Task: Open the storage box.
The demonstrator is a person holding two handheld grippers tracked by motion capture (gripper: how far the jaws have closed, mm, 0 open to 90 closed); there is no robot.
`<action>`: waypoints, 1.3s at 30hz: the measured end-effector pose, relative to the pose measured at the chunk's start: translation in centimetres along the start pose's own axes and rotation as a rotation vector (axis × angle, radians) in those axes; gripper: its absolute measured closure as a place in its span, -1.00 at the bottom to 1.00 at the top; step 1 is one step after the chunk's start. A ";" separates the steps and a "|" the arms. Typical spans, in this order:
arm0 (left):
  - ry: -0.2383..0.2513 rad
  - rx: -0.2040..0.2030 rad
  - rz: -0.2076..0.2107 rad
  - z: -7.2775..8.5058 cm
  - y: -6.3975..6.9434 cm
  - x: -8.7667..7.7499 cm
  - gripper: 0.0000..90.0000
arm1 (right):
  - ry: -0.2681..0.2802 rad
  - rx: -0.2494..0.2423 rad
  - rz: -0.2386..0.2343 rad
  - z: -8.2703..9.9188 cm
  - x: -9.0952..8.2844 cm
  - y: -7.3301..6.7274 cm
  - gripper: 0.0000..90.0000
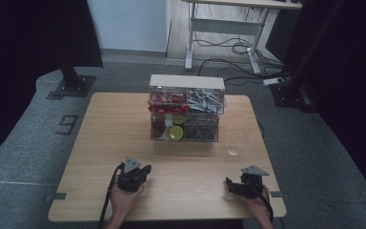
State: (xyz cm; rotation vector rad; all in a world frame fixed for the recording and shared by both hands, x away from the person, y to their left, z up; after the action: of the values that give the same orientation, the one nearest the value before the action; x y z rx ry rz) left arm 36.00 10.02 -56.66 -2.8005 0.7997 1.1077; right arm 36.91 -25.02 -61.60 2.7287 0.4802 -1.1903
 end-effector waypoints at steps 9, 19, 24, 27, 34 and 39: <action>0.026 -0.021 0.050 -2.4 0.5 0.8 1.00 | -0.002 0.008 0.006 0.1 0.0 0.0 -0.69; 0.054 -0.058 0.093 -4.3 0.5 1.4 1.00 | -0.001 0.014 0.010 0.1 -0.1 -0.1 -0.69; 0.050 -0.050 0.093 -5.2 0.4 2.1 1.00 | -0.001 0.018 0.014 0.1 0.0 -0.1 -0.69; 0.045 -0.059 0.095 -5.7 0.1 2.7 1.00 | -0.001 0.025 0.022 0.0 0.0 -0.1 -0.70; 0.025 -0.069 0.097 -6.1 -0.4 4.3 1.00 | -0.001 0.025 0.022 0.0 0.0 -0.1 -0.70; 0.026 -0.054 0.097 -6.8 -0.3 5.1 1.00 | -0.002 0.026 0.023 0.0 0.0 -0.1 -0.70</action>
State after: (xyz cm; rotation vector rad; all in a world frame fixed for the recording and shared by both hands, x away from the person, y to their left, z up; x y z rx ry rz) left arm 43.60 6.55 -54.88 -2.8542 0.9316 1.1250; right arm 36.84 -24.97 -61.61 2.7467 0.4345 -1.2013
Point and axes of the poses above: each handheld gripper's, and its own axes: x roughly forward along the jaws, z roughly out of its underside, y roughly to its right, the point moved 9 cm from there along x, roughly forward along the jaws, and after that the axes turned 5 degrees about -y, right-handed, at the moved point
